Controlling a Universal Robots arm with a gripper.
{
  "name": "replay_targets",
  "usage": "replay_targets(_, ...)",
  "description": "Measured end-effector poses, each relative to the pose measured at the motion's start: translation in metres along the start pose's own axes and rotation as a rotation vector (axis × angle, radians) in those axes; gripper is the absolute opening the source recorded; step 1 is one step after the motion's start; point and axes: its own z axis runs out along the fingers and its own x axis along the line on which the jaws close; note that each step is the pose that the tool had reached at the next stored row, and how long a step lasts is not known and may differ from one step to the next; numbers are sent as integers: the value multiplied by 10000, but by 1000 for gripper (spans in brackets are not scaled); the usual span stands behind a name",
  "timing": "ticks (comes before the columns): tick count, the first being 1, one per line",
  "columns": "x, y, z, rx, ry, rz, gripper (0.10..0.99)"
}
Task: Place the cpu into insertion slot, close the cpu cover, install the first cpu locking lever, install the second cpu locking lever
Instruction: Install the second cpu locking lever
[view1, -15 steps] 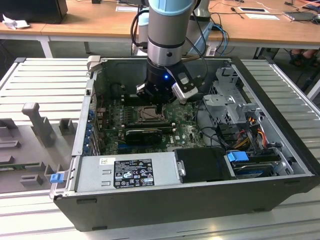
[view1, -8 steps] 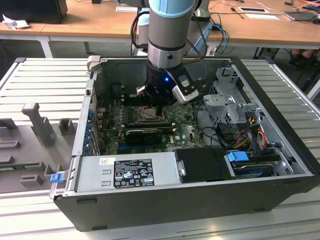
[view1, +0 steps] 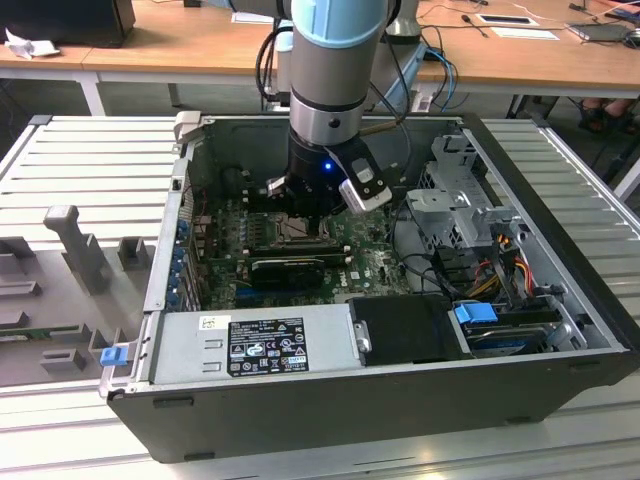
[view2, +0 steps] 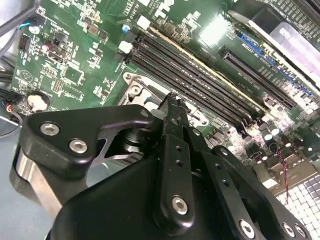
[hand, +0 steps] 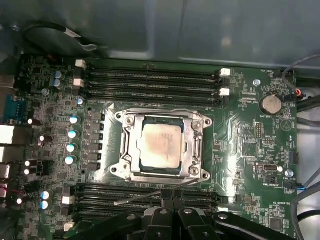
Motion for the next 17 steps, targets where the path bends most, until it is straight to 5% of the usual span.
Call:
replay_targets(2,41,-4,1,-321,-20,-1,106)
replay_targets(4,58,-15,2,-483,-30,-5,106)
replay_targets(9,86,-30,6,-521,-33,-3,106)
replay_targets(13,186,-29,28,-545,-31,-17,106)
replay_targets(17,195,-130,20,-557,-32,-20,106)
